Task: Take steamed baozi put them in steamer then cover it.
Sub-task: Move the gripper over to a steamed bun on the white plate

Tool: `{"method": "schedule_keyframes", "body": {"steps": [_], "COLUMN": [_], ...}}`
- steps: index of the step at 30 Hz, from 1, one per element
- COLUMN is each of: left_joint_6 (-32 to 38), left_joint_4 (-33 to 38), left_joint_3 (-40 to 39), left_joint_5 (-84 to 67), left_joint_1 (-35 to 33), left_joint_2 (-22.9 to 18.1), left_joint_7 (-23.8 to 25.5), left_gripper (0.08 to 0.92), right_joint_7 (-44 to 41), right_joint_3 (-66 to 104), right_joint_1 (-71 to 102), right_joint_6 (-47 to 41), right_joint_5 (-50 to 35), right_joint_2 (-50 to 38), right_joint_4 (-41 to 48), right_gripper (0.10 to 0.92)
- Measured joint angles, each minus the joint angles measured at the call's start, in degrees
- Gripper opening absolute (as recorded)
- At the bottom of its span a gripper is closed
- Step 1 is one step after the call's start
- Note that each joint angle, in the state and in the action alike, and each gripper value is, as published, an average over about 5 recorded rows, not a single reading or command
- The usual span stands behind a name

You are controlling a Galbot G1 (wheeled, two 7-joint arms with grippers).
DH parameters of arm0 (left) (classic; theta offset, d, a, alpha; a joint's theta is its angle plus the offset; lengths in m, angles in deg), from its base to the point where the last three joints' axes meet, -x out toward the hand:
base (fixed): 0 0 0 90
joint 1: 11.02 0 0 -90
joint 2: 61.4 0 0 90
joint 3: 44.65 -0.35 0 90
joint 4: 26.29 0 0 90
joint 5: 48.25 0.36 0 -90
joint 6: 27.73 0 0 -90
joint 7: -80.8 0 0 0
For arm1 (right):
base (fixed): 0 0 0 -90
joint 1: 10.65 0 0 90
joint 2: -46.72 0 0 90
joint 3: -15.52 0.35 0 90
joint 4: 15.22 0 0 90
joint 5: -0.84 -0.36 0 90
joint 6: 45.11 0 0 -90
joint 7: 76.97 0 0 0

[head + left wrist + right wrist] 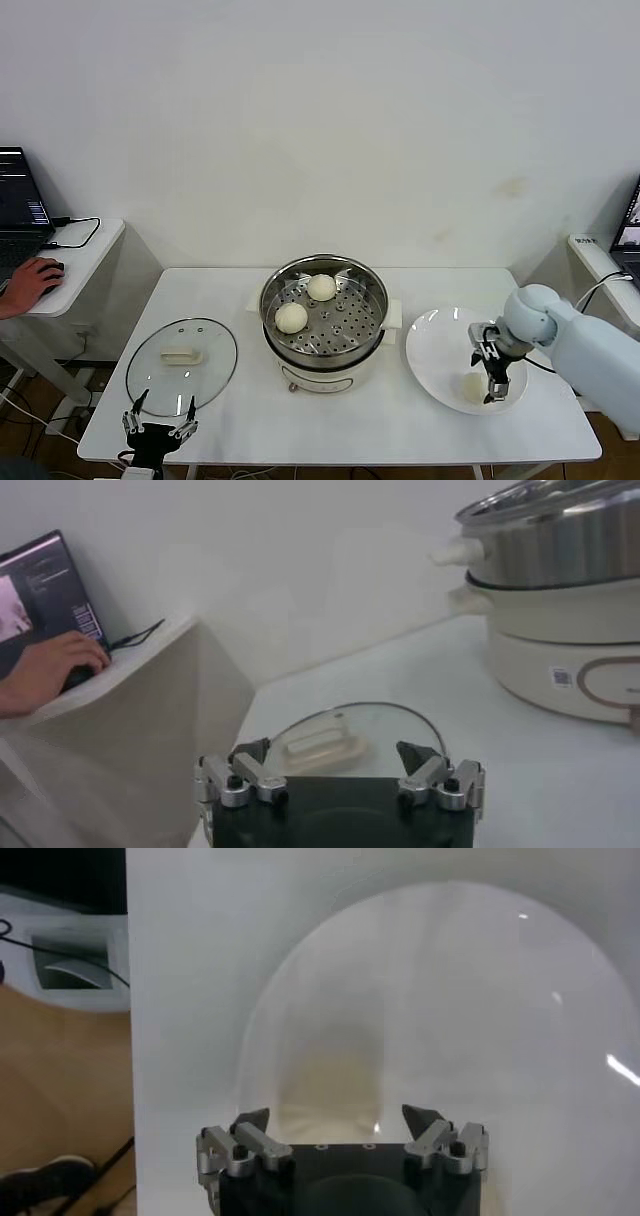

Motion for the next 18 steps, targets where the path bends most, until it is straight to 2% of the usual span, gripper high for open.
{"method": "schedule_keyframes", "body": {"steps": [12, 15, 18], "left_joint_6": [0.06, 0.07, 0.08], "left_joint_4": [-0.18, -0.18, -0.21], "left_joint_3": [-0.13, -0.03, -0.03], "left_joint_5": [0.15, 0.14, 0.13], "left_joint_1": [-0.08, -0.12, -0.07], "left_joint_2": [0.08, 0.15, 0.17], "left_joint_7": [-0.05, -0.05, -0.05], "left_gripper": [0.823, 0.823, 0.823], "right_joint_7": [0.98, 1.06, 1.06], "right_joint_3": [0.79, 0.84, 0.85], "right_joint_1": [1.11, 1.09, 0.97], "right_joint_6": [-0.29, -0.33, -0.34], "right_joint_5": [0.47, 0.34, 0.15], "right_joint_2": [1.28, 1.32, 1.26], "right_joint_4": [1.75, 1.98, 2.15], "right_gripper": [0.822, 0.787, 0.711]}}
